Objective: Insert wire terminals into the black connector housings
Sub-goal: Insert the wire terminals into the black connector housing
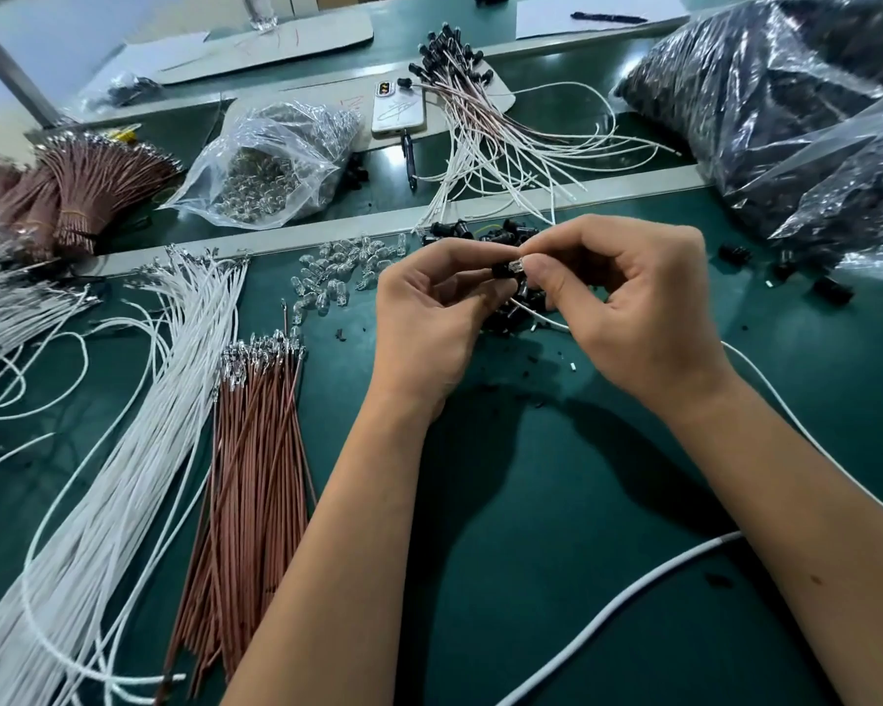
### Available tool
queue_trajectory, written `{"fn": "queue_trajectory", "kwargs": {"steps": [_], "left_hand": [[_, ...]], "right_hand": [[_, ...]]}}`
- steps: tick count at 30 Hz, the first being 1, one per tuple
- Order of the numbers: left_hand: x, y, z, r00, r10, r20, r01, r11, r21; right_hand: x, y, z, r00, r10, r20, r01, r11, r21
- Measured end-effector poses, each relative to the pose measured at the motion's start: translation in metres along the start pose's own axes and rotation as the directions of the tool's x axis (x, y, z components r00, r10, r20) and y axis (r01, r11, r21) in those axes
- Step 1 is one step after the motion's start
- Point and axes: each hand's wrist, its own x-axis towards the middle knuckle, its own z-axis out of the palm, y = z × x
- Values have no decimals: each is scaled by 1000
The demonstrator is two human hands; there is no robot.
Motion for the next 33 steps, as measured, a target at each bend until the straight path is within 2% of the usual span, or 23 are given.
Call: {"fn": "queue_trajectory", "kwargs": {"steps": [4,8,15,23,28,33], "left_hand": [[1,-1,-2,999,35,-20,-33,995,95],[0,-1,-2,994,106,-13,-100,971,217],[-2,1,-3,986,156,-58,-126,926,355],[-2,1,-4,974,225,-37,-184,872,454],[-3,0,-4,981,194,-2,-173,882,439],[-3,-1,-5,993,118,-8,-110,947,301]], "right_hand": [[-1,0,1,1000,-5,16,6,999,-42],[-3,4,4,995,93,25,-93,996,10],[0,12,3,963,248,102,-260,957,126],[1,11,3,936,314,157,-343,914,218],[1,12,0,923,309,231,-361,903,235],[2,13,-3,919,288,271,-364,884,295]]}}
